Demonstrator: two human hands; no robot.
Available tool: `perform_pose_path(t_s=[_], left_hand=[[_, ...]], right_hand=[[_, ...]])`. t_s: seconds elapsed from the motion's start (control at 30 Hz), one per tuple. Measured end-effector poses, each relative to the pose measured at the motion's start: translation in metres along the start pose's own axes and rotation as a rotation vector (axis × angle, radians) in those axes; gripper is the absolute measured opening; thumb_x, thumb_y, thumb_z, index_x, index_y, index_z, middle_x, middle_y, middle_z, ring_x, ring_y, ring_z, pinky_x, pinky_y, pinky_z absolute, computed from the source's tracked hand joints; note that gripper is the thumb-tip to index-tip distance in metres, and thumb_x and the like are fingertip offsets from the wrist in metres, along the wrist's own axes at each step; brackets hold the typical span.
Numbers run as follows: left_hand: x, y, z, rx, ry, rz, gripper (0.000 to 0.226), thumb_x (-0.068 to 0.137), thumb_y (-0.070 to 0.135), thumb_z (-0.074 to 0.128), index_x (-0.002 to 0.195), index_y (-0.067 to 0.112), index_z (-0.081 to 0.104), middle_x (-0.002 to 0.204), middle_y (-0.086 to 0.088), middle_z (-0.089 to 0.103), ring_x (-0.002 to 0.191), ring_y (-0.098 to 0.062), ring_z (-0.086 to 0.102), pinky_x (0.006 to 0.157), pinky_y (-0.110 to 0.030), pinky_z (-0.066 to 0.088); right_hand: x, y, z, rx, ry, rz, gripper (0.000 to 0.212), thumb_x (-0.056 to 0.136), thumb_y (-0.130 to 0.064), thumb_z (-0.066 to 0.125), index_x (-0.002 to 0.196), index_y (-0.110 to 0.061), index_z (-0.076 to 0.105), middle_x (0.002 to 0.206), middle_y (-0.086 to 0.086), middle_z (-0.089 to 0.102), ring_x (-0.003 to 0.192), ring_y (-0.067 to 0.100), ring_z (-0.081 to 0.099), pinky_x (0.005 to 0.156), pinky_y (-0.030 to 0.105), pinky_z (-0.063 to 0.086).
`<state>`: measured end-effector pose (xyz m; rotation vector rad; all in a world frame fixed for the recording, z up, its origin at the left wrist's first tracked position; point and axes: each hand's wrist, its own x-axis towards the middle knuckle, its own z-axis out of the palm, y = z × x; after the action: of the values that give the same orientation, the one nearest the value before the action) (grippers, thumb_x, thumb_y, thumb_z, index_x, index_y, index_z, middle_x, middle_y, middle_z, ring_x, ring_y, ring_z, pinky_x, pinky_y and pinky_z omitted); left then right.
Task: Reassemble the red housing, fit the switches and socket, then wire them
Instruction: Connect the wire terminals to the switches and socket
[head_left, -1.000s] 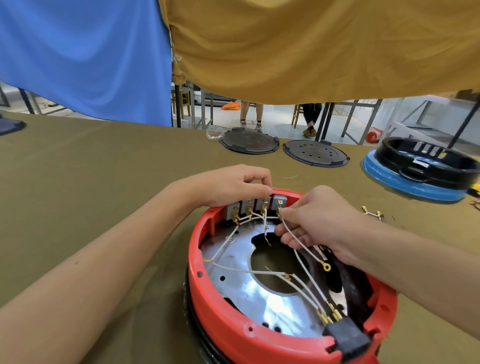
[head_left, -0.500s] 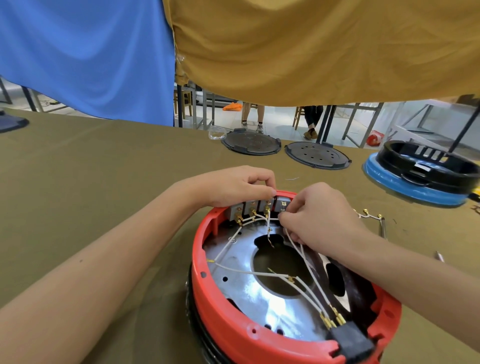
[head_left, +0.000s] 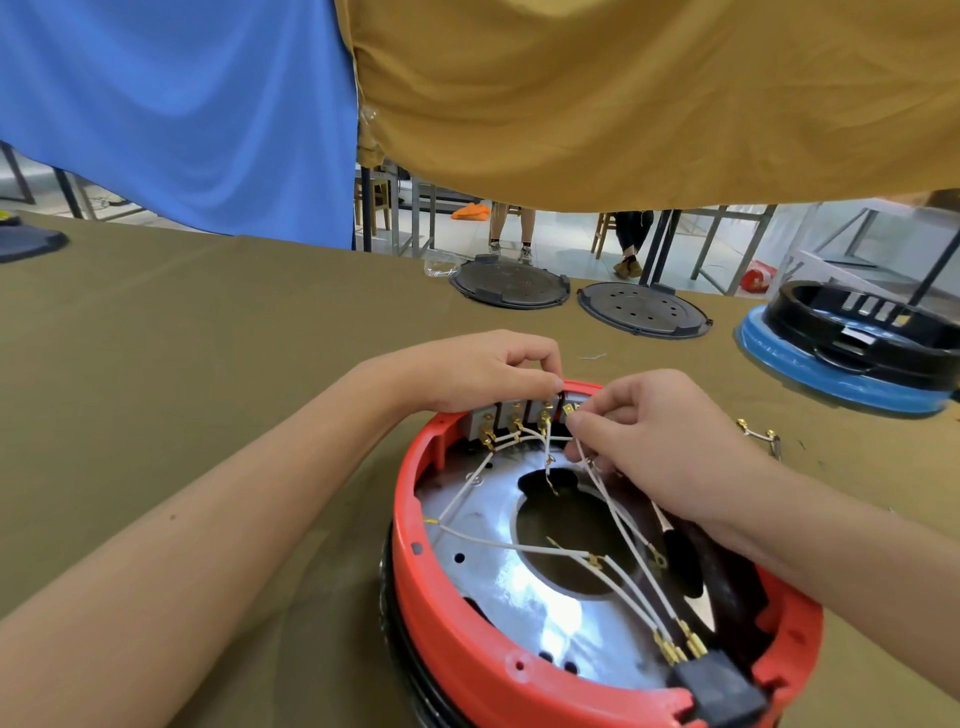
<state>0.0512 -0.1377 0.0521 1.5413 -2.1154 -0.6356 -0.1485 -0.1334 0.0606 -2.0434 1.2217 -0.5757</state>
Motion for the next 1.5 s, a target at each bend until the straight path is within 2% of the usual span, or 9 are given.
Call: perform_pose_path(t_s=[0.07,0.27,0.33,0.43,0.63,0.77,0.93,1.07,1.5], left_hand=[[0.0,0.0,0.0,-0.003,0.002,-0.001,0.019,0.099,0.04,0.052,0.093,0.024,0.061,0.067,0.004,0.044,0.062,-0.012,0.039,0.062,-0.032,0.035],[0.0,-0.001,0.0,-0.011,0.0,0.002,0.019,0.098,0.041,0.051,0.091,0.026,0.061,0.068,0.002,0.043,0.063,-0.014,0.04,0.064,-0.034,0.036],[0.0,0.0,0.001,-0.019,-0.002,0.004,0.02,0.097,0.043,0.051,0.091,0.027,0.06,0.07,0.001,0.044,0.064,-0.014,0.04,0.065,-0.035,0.036],[0.0,0.0,0.001,-0.029,-0.003,0.002,0.019,0.094,0.045,0.05,0.088,0.03,0.06,0.069,0.006,0.045,0.063,-0.012,0.04,0.065,-0.032,0.036],[-0.001,0.001,0.0,-0.019,-0.01,-0.001,0.018,0.099,0.04,0.051,0.09,0.028,0.06,0.074,-0.002,0.047,0.067,-0.014,0.042,0.067,-0.034,0.037],[-0.001,0.001,0.001,-0.022,-0.015,-0.001,0.018,0.097,0.041,0.05,0.089,0.029,0.06,0.075,-0.003,0.048,0.068,-0.017,0.043,0.069,-0.036,0.038],[-0.001,0.001,0.001,-0.02,-0.012,0.003,0.017,0.099,0.038,0.051,0.087,0.03,0.059,0.068,0.004,0.044,0.065,-0.014,0.041,0.066,-0.035,0.036],[-0.001,0.002,0.0,-0.018,-0.011,0.004,0.017,0.098,0.039,0.051,0.088,0.029,0.06,0.067,0.005,0.043,0.064,-0.014,0.04,0.067,-0.035,0.036],[-0.002,0.006,0.001,-0.021,0.004,0.021,0.017,0.1,0.031,0.051,0.085,0.028,0.059,0.068,-0.002,0.041,0.061,-0.012,0.038,0.061,-0.03,0.034]], right_hand=[[0.0,-0.001,-0.002,0.143,-0.038,0.014,0.019,0.096,-0.018,0.063,0.082,-0.009,0.072,0.07,-0.003,0.076,0.044,-0.002,0.053,0.044,0.011,0.042],[-0.004,-0.002,-0.009,0.375,-0.162,0.182,0.019,0.096,-0.013,0.061,0.095,0.003,0.07,0.073,0.004,0.075,0.042,0.002,0.044,0.038,0.012,0.035],[-0.004,-0.004,-0.014,0.362,-0.217,0.271,0.019,0.095,-0.011,0.062,0.097,0.007,0.069,0.067,0.004,0.074,0.038,0.004,0.039,0.033,0.013,0.029],[-0.004,-0.005,-0.013,0.291,-0.223,0.357,0.02,0.094,-0.009,0.061,0.099,0.01,0.068,0.073,0.006,0.076,0.039,0.008,0.031,0.033,0.014,0.022],[-0.001,-0.002,0.004,0.317,-0.071,0.355,0.018,0.094,-0.004,0.058,0.083,0.007,0.067,0.067,0.006,0.075,0.03,0.009,0.031,0.032,0.013,0.024],[0.001,0.0,0.008,0.356,0.002,0.347,0.018,0.096,-0.006,0.057,0.084,0.006,0.064,0.066,0.006,0.074,0.025,0.008,0.03,0.03,0.012,0.023],[0.001,0.002,0.01,0.395,0.008,0.364,0.029,0.096,-0.009,0.059,0.068,0.0,0.064,0.08,0.02,0.075,0.031,0.011,0.027,0.032,0.012,0.02],[0.002,-0.001,0.009,0.417,-0.006,0.376,0.02,0.096,-0.007,0.058,0.078,0.001,0.061,0.058,0.004,0.071,0.026,0.007,0.028,0.031,0.011,0.02],[0.008,-0.003,0.011,0.553,-0.031,0.472,0.01,0.094,-0.001,0.054,0.086,0.001,0.059,0.052,0.004,0.067,0.028,0.002,0.033,0.028,0.012,0.024]])
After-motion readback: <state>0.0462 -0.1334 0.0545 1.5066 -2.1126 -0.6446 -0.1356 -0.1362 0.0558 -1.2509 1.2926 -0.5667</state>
